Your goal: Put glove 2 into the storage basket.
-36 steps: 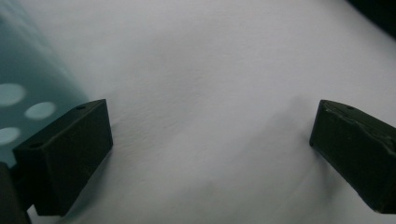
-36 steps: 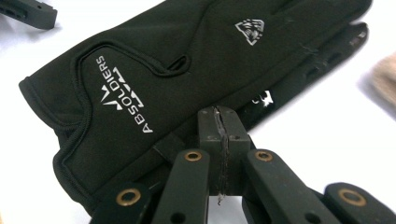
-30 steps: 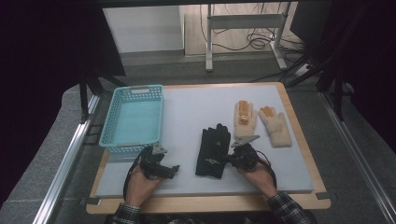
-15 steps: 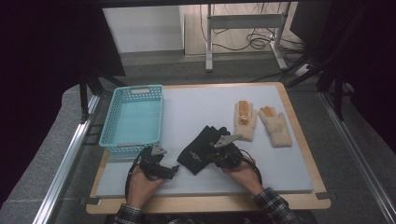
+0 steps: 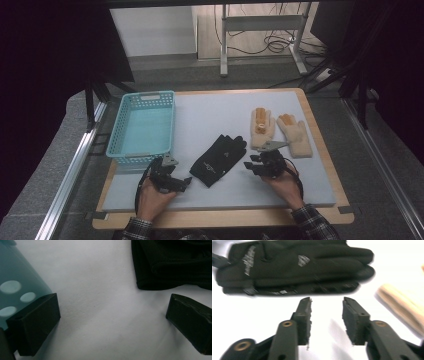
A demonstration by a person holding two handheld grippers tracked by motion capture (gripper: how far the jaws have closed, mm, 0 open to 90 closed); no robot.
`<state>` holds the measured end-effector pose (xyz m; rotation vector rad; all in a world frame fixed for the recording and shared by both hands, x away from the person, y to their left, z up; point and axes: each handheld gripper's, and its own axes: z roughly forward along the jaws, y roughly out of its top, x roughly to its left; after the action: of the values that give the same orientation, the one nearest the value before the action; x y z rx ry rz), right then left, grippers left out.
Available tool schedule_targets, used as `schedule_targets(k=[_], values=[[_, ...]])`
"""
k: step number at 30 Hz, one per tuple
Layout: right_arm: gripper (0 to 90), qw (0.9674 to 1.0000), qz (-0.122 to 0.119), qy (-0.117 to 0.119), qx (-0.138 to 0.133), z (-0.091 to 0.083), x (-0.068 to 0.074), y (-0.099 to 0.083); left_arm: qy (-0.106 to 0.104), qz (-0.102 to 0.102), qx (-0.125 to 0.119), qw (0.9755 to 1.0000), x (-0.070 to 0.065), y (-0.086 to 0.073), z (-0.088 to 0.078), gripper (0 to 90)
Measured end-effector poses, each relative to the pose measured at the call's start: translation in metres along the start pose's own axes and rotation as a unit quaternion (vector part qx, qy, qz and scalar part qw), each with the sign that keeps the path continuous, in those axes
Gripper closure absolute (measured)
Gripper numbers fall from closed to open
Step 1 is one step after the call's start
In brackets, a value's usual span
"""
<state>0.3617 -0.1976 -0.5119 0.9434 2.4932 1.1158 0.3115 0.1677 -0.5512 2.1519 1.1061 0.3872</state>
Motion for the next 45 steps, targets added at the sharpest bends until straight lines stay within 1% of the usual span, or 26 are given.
schedule_targets(k=[1,2,3,4,5,6,7,12,14,16,17,19,25,27,29,32,35,36,37,38,39,41,42,43,44,45], values=[[53.2,1.0,0.003,-0.005,0.0,-0.002,-0.003,-0.003,0.0,0.0,0.0,1.0,0.0,0.0,0.0,0.0],[48.9,0.9998,0.011,-0.014,-0.001,-0.008,-0.009,-0.009,0.0,0.0,0.0,1.0,0.0,0.0,0.0,0.0],[47.1,0.9997,0.015,-0.02,-0.002,-0.01,-0.012,-0.013,0.001,0.0,-0.001,1.0,0.0,0.0,0.0,0.0],[47.1,0.9997,0.015,-0.02,-0.002,-0.01,-0.012,-0.013,0.001,0.0,-0.001,1.0,0.0,0.0,0.0,0.0],[45.1,0.9994,0.02,-0.028,-0.004,-0.013,-0.015,-0.016,0.0,0.0,-0.001,1.0,0.0,0.0,0.0,0.0],[40.6,0.9986,0.03,-0.043,-0.004,-0.018,-0.021,-0.024,0.001,0.0,-0.001,1.0,0.0,0.0,0.0,0.0],[38.8,0.9979,0.037,-0.052,-0.004,-0.02,-0.024,-0.028,0.001,0.0,-0.001,1.0,0.0,0.0,0.0,0.0],[31.8,0.9935,0.05,-0.102,0.0,-0.025,-0.036,-0.044,0.0,0.0,-0.001,1.0,0.0,0.0,0.0,0.0],[28.9,0.993,0.057,-0.103,-0.01,-0.027,-0.038,-0.047,0.0,-0.001,0.0,1.0,0.0,0.0,0.0,0.0],[28.2,0.9926,0.058,-0.106,-0.008,-0.027,-0.038,-0.047,0.0,-0.001,0.0,1.0,0.0,0.0,0.0,0.0],[27.2,0.9924,0.047,-0.114,-0.001,-0.026,-0.035,-0.047,0.0,-0.001,-0.001,1.0,0.0,0.0,0.0,0.0],[26.5,0.9921,0.046,-0.116,-0.001,-0.025,-0.034,-0.047,0.001,-0.001,-0.001,1.0,0.0,0.0,0.0,0.0],[26.4,0.9922,0.049,-0.115,-0.002,-0.025,-0.035,-0.047,0.003,-0.004,-0.001,1.0,-0.001,0.0,-0.001,1.1],[26.4,0.9922,0.048,-0.115,-0.002,-0.025,-0.035,-0.048,0.004,-0.009,0.006,0.9999,-0.004,0.002,-0.003,2.7],[26.3,0.9922,0.049,-0.115,-0.002,-0.025,-0.035,-0.048,-0.017,-0.009,0.008,0.9998,-0.008,0.007,-0.008,4.8],[26.2,0.9922,0.048,-0.115,-0.003,-0.025,-0.035,-0.048,-0.035,-0.007,-0.006,0.9994,-0.015,0.018,-0.017,4.7],[26.0,0.9922,0.049,-0.115,-0.002,-0.025,-0.035,-0.048,-0.06,-0.014,-0.017,0.9979,-0.022,0.032,-0.022,3.6],[26.0,0.9922,0.049,-0.115,-0.002,-0.025,-0.035,-0.048,-0.06,-0.014,-0.017,0.9979,-0.022,0.032,-0.022,3.4],[25.9,0.9923,0.048,-0.114,-0.003,-0.025,-0.035,-0.048,-0.07,-0.014,-0.019,0.9973,-0.026,0.045,-0.021,2.9],[25.9,0.9923,0.048,-0.114,-0.003,-0.025,-0.035,-0.048,-0.07,-0.014,-0.019,0.9973,-0.026,0.045,-0.021,1.8],[25.6,0.9923,0.048,-0.114,-0.003,-0.025,-0.035,-0.048,-0.074,-0.007,-0.01,0.9972,-0.032,0.059,-0.015,1.0],[25.3,0.9924,0.048,-0.113,-0.002,-0.025,-0.035,-0.048,-0.075,0.0,0.002,0.9972,-0.036,0.073,-0.005,0.0],[25.2,0.9925,0.047,-0.113,-0.002,-0.025,-0.035,-0.048,-0.078,-0.001,0.004,0.997,-0.038,0.08,0.001,0.0],[25.1,0.9925,0.047,-0.113,-0.002,-0.025,-0.035,-0.048,-0.082,0.002,0.011,0.9965,-0.039,0.086,0.006,0.0],[25.0,0.9926,0.047,-0.112,-0.002,-0.025,-0.035,-0.048,-0.082,0.002,0.011,0.9965,-0.039,0.086,0.006,0.0],[25.0,0.9926,0.047,-0.112,-0.002,-0.025,-0.035,-0.048,-0.085,0.004,0.014,0.9962,-0.04,0.093,0.012,0.0]])
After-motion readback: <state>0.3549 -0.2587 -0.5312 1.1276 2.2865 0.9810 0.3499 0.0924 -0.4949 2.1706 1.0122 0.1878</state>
